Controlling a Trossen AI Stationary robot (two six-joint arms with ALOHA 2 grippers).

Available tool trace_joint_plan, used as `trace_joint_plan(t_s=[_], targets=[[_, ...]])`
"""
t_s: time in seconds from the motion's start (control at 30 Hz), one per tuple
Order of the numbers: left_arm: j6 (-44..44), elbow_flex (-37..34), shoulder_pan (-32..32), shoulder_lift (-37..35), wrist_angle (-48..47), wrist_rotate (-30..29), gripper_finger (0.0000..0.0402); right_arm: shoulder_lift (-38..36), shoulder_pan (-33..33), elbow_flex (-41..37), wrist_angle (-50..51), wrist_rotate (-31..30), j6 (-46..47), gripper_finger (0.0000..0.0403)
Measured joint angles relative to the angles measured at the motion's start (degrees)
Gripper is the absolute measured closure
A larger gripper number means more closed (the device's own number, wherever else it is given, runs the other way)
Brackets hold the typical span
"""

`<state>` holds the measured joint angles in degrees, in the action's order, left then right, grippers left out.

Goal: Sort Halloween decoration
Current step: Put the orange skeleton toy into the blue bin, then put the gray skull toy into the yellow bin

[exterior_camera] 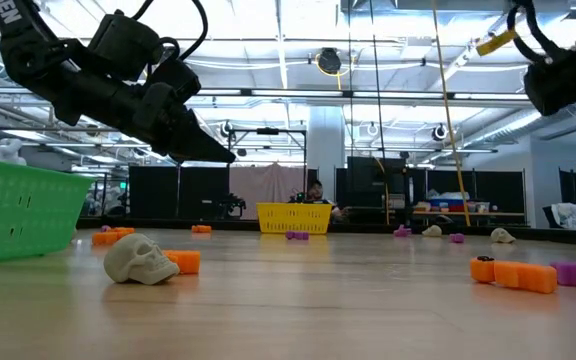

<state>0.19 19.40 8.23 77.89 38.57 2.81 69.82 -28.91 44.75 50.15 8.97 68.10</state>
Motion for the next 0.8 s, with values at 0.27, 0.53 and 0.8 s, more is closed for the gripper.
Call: trace_joint_plan(t_s=[0.27, 0.53, 0.8], targets=[[0.02, 0.00, 0.00, 0.00, 0.00, 0.00, 0.0398, 5.10, -0.26, 0.00, -0.15, 3.18, -2.89, 0.0349], [0.16, 0.04, -0.01, 0.00, -0.02, -0.02, 0.0398, 5.07, -0.50, 7.36, 3.07, 6.49, -0.42, 0.0240], [0.43, 0.04, -0.01, 0.00, -0.07, -0.01, 0.0398, 9.91, -2.56, 17.70, 0.29, 0.10, -4.11, 0.0223]])
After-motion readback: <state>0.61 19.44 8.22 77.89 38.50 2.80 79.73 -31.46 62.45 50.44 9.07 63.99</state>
